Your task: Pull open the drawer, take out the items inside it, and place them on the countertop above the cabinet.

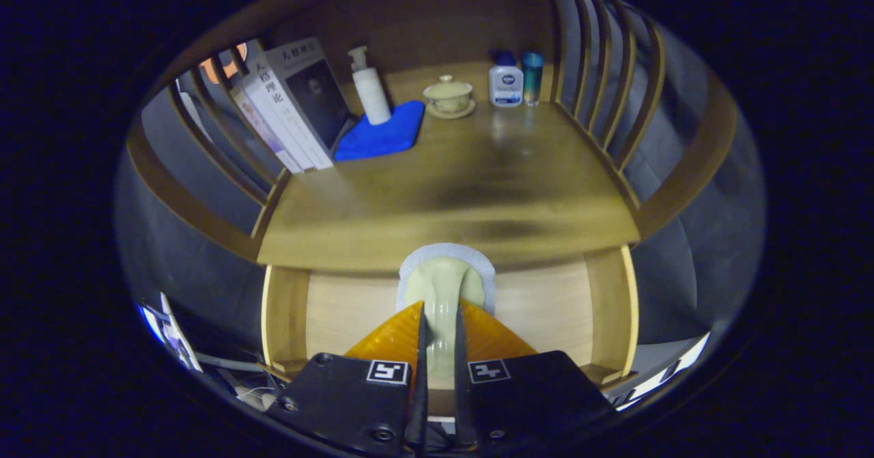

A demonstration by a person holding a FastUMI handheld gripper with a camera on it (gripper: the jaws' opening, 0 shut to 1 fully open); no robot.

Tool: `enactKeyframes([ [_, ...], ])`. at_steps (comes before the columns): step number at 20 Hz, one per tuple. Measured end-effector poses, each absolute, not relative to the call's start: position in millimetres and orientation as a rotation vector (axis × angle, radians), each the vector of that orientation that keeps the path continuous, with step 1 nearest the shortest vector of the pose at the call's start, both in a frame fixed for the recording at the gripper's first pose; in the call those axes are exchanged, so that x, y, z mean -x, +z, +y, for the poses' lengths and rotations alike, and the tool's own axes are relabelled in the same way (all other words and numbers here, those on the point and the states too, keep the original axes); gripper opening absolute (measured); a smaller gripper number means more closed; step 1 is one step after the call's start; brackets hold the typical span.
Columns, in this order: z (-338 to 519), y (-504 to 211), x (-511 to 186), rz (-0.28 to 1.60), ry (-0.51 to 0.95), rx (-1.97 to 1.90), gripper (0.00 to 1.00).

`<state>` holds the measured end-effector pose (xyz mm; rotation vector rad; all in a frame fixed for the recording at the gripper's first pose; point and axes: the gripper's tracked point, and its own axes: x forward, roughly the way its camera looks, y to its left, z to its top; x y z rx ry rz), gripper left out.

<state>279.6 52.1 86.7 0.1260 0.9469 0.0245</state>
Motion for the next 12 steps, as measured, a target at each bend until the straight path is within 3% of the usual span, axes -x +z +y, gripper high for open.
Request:
enactKeyframes([
  [12,62,111,-391,0.964,0.032,-0.133,0.19],
])
